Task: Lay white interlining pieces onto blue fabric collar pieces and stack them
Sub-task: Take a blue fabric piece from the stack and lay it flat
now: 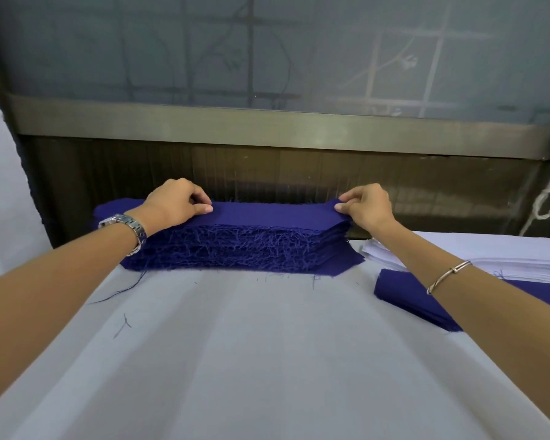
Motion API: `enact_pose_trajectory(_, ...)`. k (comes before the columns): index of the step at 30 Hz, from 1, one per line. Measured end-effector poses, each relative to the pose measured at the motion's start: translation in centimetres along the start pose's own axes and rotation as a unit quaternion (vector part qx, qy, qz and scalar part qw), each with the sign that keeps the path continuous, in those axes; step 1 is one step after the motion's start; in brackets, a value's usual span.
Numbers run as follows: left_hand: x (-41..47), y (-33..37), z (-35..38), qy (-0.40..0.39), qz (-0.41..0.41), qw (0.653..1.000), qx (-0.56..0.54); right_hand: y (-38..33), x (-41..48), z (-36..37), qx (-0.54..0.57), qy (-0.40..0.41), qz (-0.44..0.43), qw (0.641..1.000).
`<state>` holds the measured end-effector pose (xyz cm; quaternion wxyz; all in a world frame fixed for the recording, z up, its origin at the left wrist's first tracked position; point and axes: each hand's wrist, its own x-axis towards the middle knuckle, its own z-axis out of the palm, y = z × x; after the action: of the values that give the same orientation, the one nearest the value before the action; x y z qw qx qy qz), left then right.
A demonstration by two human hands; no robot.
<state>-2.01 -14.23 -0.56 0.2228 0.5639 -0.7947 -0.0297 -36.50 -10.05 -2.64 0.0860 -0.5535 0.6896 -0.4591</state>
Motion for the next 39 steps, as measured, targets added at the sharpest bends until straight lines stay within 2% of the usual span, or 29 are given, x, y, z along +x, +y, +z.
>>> enact_pose_trajectory(8, 0.6, 0.3, 0.6, -0.007, 0.016, 1.000, 0.005, -0.1, -0.2, -0.4, -0.020, 0.016, -0.061, 0.998)
enact_pose_trajectory(13, 1.1, 0.0, 0.7, -0.039, 0.050, 0.998, -0.022, -0.3, -0.5, -0.4, -0.007, 0.036, -0.088, 0.995)
enact_pose_trajectory(19, 1.7, 0.0, 0.8, -0.066, 0.075, 0.994, -0.050, 0.4, -1.5, -0.9, 0.079, 0.055, -0.116, 0.989)
enact_pose_trajectory(21, 1.5, -0.1, 1.1, -0.051, 0.084, 0.994, -0.054, 0.9, -2.1, -0.9, 0.093, 0.054, -0.133, 0.985)
enact_pose_trajectory(25, 1.0, -0.5, 1.2, 0.033, 0.107, 0.992, -0.052, 1.5, -2.9, -1.1, 0.119, 0.040, -0.153, 0.980)
enact_pose_trajectory(31, -0.3, -3.3, 0.4, 0.077, 0.102, 0.991, 0.039, 1.7, -3.0, -1.5, 0.130, 0.021, -0.162, 0.978)
enact_pose_trajectory(39, -2.6, -9.0, -2.4, 0.121, 0.036, 0.988, 0.090, 1.5, -2.7, -1.9, 0.108, 0.032, -0.167, 0.980)
